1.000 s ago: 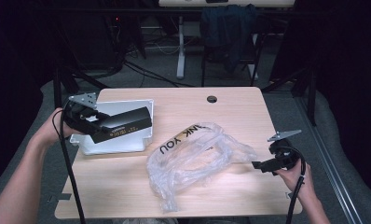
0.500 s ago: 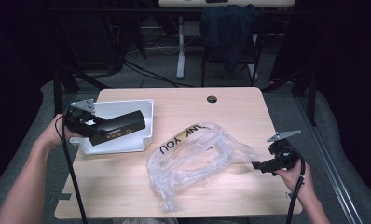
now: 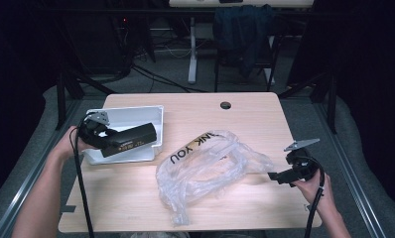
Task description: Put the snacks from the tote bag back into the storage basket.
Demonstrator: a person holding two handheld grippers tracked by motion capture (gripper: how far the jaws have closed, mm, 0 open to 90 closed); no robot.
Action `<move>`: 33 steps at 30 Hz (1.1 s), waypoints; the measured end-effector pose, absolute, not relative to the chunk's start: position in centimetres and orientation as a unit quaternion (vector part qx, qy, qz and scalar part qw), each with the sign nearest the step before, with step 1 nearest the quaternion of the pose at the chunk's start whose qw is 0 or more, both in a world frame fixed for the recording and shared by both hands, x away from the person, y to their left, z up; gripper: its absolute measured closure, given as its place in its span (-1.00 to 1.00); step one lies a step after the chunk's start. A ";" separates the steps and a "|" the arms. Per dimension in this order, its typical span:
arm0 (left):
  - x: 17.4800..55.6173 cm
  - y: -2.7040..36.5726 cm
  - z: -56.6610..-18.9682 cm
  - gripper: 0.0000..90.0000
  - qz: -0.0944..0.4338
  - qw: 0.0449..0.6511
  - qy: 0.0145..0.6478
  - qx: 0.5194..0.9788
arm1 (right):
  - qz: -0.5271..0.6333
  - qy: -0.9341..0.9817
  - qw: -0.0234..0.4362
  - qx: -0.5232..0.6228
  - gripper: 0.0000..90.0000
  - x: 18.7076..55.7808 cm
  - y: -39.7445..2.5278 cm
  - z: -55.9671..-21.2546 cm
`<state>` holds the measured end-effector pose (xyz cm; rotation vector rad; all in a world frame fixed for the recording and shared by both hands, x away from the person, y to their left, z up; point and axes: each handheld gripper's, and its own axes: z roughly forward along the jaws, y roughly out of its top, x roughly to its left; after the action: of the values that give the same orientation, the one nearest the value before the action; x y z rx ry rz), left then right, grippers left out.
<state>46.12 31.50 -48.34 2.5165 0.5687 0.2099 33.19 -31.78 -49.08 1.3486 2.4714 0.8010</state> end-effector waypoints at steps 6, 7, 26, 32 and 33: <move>46.6 31.2 -49.9 -0.04 0.083 0.266 0.198 0.940 | 0.273 0.839 0.106 0.458 -0.90 33.2 -31.7 -49.2; 46.7 31.2 -50.1 -0.04 0.086 0.265 0.198 0.940 | 0.274 0.839 0.105 0.459 -0.90 33.3 -31.6 -49.2; 47.8 31.3 -51.9 -0.07 0.075 0.249 0.199 0.945 | 0.272 0.841 0.106 0.456 -0.90 33.2 -31.5 -49.2; 48.3 31.1 -52.5 -0.34 0.070 0.206 0.234 0.948 | 0.271 0.842 0.107 0.455 -0.90 33.1 -31.5 -49.2; 48.3 31.0 -52.5 -0.39 0.068 0.196 0.242 0.948 | 0.270 0.842 0.107 0.454 -0.90 33.1 -31.5 -49.2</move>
<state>48.32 30.99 -52.48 2.6550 0.6780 0.1915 33.11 -31.52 -49.17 1.3381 2.4788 0.7962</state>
